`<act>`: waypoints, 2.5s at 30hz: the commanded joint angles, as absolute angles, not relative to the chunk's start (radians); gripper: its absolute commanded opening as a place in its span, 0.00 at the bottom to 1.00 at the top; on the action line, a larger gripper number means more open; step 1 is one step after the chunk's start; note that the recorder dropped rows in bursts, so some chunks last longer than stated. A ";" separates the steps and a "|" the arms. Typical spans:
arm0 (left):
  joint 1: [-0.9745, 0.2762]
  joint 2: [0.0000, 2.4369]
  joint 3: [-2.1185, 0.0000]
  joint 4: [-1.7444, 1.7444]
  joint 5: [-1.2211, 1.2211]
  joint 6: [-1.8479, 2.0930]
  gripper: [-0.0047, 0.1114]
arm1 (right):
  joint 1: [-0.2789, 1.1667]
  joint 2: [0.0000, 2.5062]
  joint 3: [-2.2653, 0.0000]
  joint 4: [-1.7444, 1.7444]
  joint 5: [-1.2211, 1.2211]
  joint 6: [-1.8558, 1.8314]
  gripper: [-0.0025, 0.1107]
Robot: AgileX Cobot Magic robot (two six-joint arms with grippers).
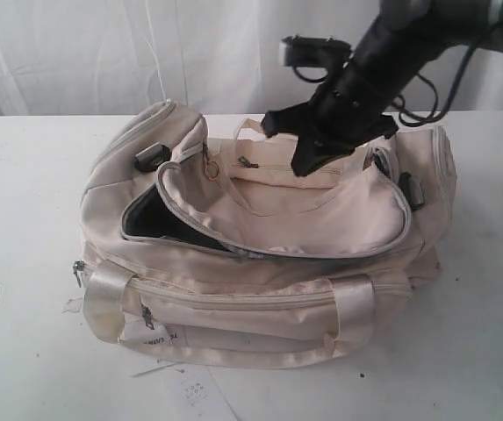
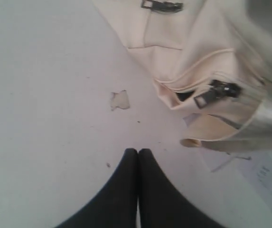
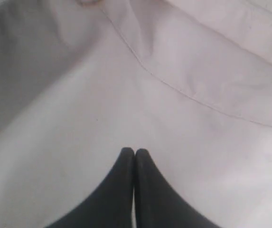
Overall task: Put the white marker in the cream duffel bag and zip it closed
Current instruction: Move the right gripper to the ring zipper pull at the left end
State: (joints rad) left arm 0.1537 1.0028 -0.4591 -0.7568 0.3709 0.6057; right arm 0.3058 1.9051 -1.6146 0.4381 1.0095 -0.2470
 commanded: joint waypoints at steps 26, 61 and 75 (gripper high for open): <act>0.148 1.005 -0.572 -0.912 0.703 0.527 0.04 | 0.114 2.111 -1.688 1.114 1.138 -0.981 0.46; 0.148 1.025 -0.572 -0.852 0.728 0.529 0.04 | 0.339 2.417 -2.015 0.949 0.842 -1.070 0.47; 0.148 1.025 -0.572 -0.852 0.730 0.529 0.04 | 0.366 2.453 -2.015 1.068 0.822 -1.140 0.38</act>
